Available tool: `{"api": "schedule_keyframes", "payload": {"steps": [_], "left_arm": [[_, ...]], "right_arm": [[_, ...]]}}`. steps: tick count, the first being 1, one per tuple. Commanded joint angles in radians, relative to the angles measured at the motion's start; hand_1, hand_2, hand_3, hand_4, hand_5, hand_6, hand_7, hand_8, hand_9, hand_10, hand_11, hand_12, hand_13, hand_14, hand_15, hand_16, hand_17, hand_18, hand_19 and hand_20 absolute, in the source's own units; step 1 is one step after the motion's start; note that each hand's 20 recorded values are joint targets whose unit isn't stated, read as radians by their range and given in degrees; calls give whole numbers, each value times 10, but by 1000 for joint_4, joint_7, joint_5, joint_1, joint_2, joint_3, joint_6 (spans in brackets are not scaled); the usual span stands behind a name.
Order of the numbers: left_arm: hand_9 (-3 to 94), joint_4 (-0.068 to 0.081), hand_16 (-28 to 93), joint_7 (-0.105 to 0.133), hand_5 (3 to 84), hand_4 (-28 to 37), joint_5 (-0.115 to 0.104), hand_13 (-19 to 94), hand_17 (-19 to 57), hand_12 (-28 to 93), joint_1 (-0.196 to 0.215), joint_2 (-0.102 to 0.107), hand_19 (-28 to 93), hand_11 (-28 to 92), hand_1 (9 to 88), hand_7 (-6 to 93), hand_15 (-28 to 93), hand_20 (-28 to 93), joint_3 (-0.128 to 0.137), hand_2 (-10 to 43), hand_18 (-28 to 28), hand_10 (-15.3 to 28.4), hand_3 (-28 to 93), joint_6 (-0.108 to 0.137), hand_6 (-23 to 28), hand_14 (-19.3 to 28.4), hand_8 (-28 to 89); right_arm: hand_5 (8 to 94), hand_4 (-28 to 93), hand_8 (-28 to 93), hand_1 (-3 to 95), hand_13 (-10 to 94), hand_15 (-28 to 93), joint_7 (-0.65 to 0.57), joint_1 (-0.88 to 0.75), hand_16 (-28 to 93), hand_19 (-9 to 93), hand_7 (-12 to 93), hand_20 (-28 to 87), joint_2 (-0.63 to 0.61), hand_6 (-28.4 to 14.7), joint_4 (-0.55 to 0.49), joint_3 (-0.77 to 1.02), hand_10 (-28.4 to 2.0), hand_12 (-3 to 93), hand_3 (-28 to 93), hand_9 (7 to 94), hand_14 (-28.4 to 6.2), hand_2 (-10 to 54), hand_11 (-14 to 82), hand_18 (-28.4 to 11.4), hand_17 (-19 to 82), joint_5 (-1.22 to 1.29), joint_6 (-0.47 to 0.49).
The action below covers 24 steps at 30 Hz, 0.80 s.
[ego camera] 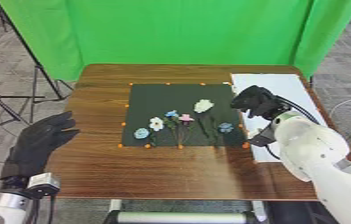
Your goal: Arrange flowers
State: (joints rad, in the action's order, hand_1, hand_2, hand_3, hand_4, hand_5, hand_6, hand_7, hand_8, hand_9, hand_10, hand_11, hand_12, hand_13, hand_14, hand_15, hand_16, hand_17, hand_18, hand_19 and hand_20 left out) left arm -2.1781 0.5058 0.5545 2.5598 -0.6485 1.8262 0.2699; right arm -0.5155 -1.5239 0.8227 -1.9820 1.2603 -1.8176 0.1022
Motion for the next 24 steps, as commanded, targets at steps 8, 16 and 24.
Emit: {"api": "schedule_keyframes", "payload": {"steps": [8,16,24], "left_arm": [[332,44,-134,6,384,-209,-52,228,-113,93,-58,1,553,333,273,192,623,108,-78,15,212,186,824,24,91,249,-116],[332,84,-134,-60,385,-209,-92,225,-114,92,-93,37,550,327,273,191,614,107,-45,14,212,185,823,-46,90,250,-115],[335,87,-131,-80,390,-209,-85,222,-115,93,-85,42,550,324,270,185,611,106,-12,16,213,188,819,-70,91,250,-114]], "right_arm": [[540,-274,-134,178,490,561,-14,-121,128,613,185,211,70,-39,55,205,-179,148,837,593,-184,55,200,-284,124,243,-49],[535,-279,-137,178,481,544,-3,-118,125,609,188,202,76,-38,66,216,-178,148,837,584,-187,59,195,-284,120,268,-56],[532,-281,-139,176,466,523,5,-95,122,592,191,192,81,-36,81,208,-177,148,838,576,-190,59,193,-284,104,286,-56]]}}
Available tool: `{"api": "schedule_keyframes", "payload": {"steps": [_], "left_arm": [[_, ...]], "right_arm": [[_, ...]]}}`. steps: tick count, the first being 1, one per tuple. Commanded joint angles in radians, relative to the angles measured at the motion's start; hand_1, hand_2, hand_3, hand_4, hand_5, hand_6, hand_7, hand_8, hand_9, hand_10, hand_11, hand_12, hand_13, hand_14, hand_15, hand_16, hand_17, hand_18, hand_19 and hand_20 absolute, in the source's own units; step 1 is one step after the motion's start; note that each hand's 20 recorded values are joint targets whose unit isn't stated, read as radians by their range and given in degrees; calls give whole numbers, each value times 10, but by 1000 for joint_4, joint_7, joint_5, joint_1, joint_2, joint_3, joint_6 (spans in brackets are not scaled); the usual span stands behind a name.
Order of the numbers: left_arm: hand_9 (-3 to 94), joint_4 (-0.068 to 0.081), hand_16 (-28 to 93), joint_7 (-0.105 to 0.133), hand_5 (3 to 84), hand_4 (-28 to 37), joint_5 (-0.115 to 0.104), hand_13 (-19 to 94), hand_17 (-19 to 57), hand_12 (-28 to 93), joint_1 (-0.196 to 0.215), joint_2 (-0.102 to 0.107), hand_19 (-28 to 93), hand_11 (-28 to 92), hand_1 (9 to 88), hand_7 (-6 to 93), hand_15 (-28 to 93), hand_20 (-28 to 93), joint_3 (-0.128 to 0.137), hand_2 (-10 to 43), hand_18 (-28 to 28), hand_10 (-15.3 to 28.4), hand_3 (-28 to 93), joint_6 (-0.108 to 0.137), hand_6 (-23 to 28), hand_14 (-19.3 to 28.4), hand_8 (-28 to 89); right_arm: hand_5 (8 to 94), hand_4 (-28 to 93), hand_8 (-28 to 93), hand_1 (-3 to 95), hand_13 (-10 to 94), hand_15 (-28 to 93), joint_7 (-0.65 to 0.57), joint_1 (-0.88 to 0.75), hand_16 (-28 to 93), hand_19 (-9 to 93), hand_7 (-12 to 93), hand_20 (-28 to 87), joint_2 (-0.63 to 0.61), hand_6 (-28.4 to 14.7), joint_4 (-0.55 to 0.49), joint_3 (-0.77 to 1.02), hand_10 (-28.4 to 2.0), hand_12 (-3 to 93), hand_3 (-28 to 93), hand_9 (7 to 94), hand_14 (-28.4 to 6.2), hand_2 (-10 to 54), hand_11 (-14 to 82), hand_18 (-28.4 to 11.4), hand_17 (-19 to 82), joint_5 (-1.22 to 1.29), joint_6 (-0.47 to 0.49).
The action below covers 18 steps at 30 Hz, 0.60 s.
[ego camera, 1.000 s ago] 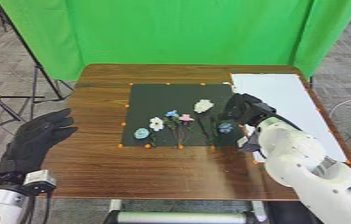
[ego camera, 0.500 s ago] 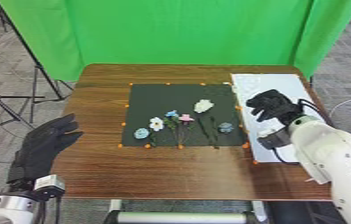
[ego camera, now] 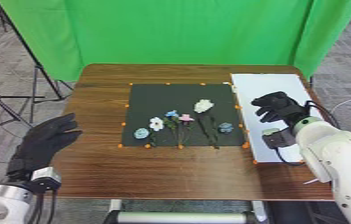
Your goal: Arrange flowers
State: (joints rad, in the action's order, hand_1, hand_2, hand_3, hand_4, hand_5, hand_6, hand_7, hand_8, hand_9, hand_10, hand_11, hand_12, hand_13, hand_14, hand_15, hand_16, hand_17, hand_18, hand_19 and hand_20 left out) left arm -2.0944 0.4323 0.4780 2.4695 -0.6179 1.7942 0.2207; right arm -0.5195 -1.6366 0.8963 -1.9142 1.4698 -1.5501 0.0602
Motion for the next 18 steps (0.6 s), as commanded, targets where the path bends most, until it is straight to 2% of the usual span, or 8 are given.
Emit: {"api": "schedule_keyframes", "payload": {"steps": [1,3,6,9,14,16,17,18], "left_arm": [[336,4,-130,-17,391,-209,-7,222,-115,93,4,10,550,323,270,184,611,106,22,16,213,188,818,-26,91,250,-113],[336,9,-130,-23,391,-208,-6,222,-115,94,-5,14,549,323,270,183,610,106,20,16,213,188,817,-30,92,251,-112],[336,18,-129,-59,392,-208,-8,221,-115,95,-13,11,549,321,270,182,610,106,35,16,213,188,816,-62,92,250,-111],[337,21,-129,-70,393,-207,-5,221,-115,95,-19,15,550,320,269,181,609,106,39,16,214,188,817,-66,92,251,-111],[337,25,-129,-74,394,-208,-8,220,-115,95,-24,18,551,319,269,179,609,106,42,16,215,189,816,-70,92,252,-110],[337,27,-129,-82,395,-208,-5,220,-115,95,-27,19,551,319,270,179,609,106,45,15,215,189,816,-78,92,252,-110],[337,28,-129,-94,395,-208,-1,220,-115,95,-31,15,551,320,270,179,608,106,47,15,216,189,815,-84,92,252,-110],[337,31,-129,-94,395,-208,-2,220,-115,95,-37,19,552,319,270,179,608,106,43,15,216,190,816,-85,91,252,-110]], "right_arm": [[532,-281,-139,175,465,518,8,13,121,592,192,191,6,-36,12,0,-177,148,839,575,-190,59,193,-284,103,21,-17],[532,-282,-140,174,464,515,7,15,122,592,193,190,5,-36,14,0,-177,148,839,574,-191,59,193,-284,101,22,-21],[531,-282,-141,173,463,513,3,17,124,591,193,189,4,-35,16,2,-175,148,840,573,-191,59,192,-284,97,29,-21],[531,-282,-141,174,461,511,4,14,125,589,194,186,1,-34,15,1,-175,148,840,573,-191,59,192,-284,94,32,-35],[531,-283,-142,173,460,510,10,14,127,589,194,184,3,-34,16,-2,-175,147,840,573,-190,60,192,-284,93,32,-41],[531,-283,-142,173,460,509,11,15,127,588,195,183,4,-34,16,-3,-174,147,840,573,-191,60,192,-284,92,33,-38],[530,-283,-142,173,460,509,10,10,127,589,195,183,5,-34,14,1,-174,148,839,573,-190,60,192,-284,92,30,-37],[530,-283,-142,173,459,509,11,14,127,588,195,183,3,-34,14,-3,-174,147,839,573,-190,61,192,-284,91,30,-43]]}}
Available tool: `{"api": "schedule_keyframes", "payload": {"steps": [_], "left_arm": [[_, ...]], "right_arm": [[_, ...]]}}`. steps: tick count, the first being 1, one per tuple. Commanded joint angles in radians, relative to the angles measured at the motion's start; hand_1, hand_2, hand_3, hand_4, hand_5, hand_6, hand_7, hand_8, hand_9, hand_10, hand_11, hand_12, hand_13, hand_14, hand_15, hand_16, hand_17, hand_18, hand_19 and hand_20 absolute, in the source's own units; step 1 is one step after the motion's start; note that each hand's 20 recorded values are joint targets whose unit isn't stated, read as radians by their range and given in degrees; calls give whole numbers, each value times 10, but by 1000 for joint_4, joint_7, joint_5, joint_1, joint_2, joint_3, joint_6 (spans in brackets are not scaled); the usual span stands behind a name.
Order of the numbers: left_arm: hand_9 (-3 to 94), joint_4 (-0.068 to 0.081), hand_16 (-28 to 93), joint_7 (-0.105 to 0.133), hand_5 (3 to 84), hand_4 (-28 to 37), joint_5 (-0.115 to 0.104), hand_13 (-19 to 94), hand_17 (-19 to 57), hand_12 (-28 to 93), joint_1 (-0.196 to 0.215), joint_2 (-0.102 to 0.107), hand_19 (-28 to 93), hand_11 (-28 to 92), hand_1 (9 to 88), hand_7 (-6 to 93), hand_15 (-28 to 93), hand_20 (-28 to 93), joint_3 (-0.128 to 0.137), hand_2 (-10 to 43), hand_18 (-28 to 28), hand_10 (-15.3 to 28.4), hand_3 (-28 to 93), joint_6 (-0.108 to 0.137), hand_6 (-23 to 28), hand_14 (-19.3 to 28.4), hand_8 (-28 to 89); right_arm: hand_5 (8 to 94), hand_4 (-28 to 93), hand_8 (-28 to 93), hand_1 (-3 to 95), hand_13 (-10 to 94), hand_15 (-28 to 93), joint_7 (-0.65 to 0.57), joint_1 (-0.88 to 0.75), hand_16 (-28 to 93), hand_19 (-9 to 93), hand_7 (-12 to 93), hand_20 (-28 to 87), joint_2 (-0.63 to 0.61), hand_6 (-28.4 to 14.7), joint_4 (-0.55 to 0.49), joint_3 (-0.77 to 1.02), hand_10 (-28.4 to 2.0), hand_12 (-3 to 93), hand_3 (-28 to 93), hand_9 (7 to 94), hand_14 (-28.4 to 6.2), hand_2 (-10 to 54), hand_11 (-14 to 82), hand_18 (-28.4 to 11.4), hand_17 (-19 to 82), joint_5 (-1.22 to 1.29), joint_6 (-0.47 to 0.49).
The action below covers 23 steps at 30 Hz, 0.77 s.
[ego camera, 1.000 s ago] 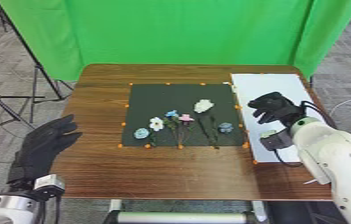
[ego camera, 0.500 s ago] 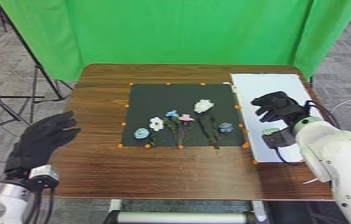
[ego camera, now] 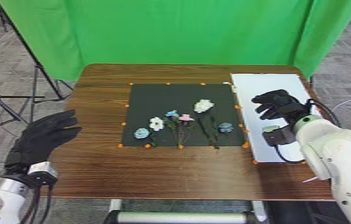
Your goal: Arrange flowers
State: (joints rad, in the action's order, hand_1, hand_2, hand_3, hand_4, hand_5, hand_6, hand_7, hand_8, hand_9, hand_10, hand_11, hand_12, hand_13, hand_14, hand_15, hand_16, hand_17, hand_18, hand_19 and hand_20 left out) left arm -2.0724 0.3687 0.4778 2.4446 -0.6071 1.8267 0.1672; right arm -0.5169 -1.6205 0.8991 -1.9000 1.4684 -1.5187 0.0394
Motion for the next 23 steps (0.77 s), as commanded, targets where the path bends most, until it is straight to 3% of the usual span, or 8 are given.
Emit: {"api": "schedule_keyframes", "payload": {"steps": [1,8,11,23], "left_arm": [[338,11,-129,-34,395,-208,-1,220,-115,95,-17,7,552,319,269,179,608,106,9,15,216,190,816,-32,91,252,-110],[339,7,-129,-26,397,-208,-8,220,-115,96,-8,8,554,319,268,176,609,105,11,15,217,190,816,-28,93,254,-109],[339,5,-129,-13,397,-208,-12,220,-115,96,-6,9,556,318,268,177,609,105,5,15,218,191,816,-23,93,254,-108],[340,3,-129,0,397,-209,-15,221,-116,97,-1,11,555,317,268,175,610,103,-3,15,217,192,815,-15,94,253,-108]], "right_arm": [[530,-283,-142,172,459,509,7,-4,128,588,195,182,0,-34,0,-1,-174,147,839,574,-191,61,191,-284,91,-1,-22],[529,-283,-143,171,458,508,15,1,128,589,195,181,3,-33,6,-2,-174,147,840,573,-190,61,192,-284,89,5,-22],[525,-283,-142,170,453,498,48,-1,124,583,193,177,1,-33,12,-4,-172,145,841,563,-192,61,185,-284,85,39,-59],[490,-283,-142,160,417,417,181,-9,124,541,193,144,-22,-28,35,-26,-152,140,851,514,-191,62,161,-269,47,159,-207]]}}
